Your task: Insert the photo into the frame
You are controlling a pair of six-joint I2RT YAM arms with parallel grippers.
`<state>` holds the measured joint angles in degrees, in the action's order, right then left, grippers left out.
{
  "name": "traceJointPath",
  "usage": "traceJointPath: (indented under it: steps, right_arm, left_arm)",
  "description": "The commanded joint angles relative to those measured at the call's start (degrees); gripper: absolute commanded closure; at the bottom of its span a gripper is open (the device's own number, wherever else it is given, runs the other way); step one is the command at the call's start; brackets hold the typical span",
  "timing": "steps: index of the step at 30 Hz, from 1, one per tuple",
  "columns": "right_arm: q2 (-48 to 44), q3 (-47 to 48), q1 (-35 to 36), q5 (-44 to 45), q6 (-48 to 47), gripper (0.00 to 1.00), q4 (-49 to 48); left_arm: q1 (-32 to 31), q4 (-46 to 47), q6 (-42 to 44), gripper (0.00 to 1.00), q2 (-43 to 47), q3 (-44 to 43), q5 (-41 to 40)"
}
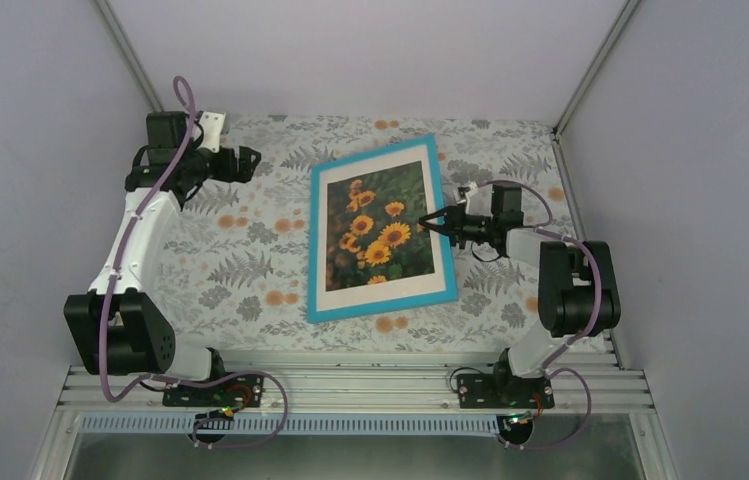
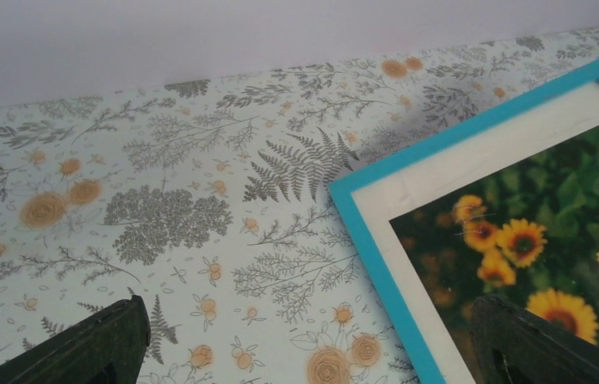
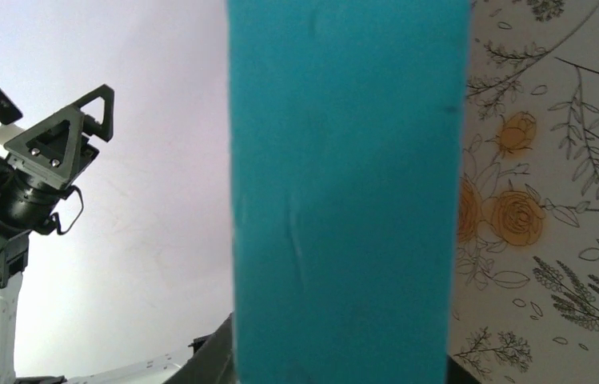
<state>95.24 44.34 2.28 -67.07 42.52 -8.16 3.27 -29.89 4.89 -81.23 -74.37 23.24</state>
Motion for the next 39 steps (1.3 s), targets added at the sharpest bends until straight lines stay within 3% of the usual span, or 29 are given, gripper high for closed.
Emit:
traceJointPath:
  steps: [1,10,15,22,31,39]
  right_arm:
    - [-0.32,-0.7,0.24,0.47,-6.01,0.67,0.19]
    - [1.29,-1.62,0.09,6.74,-10.71,0.15,7.08]
    - [0.76,-1.99,0.09,11.32,-12.09,0.02,10.76]
    - [1.05,1.52,0.61,25.94,-10.91,0.0,20.35]
    - [-1.42,5.1,8.85,36.92,-7.34,0.0,26.03]
    - [-1.33,7.69,8.27,42.97,-9.27,0.0,31.56]
  left_arm:
    - [0.4,2.39,-0.56,0.0,1.52,1.27,1.43]
    - [0.67,3.93,-1.21,0.0,0.66,2.75,2.29]
    - [0.78,4.2,-1.6,0.0,0.46,3.05,3.08]
    - [0.93,4.46,-1.33,0.0,0.92,4.09,3.19]
    - [1.04,4.6,-1.73,0.0,0.39,3.88,3.5]
    - [1.28,4.4,-1.51,0.0,0.48,4.12,3.35]
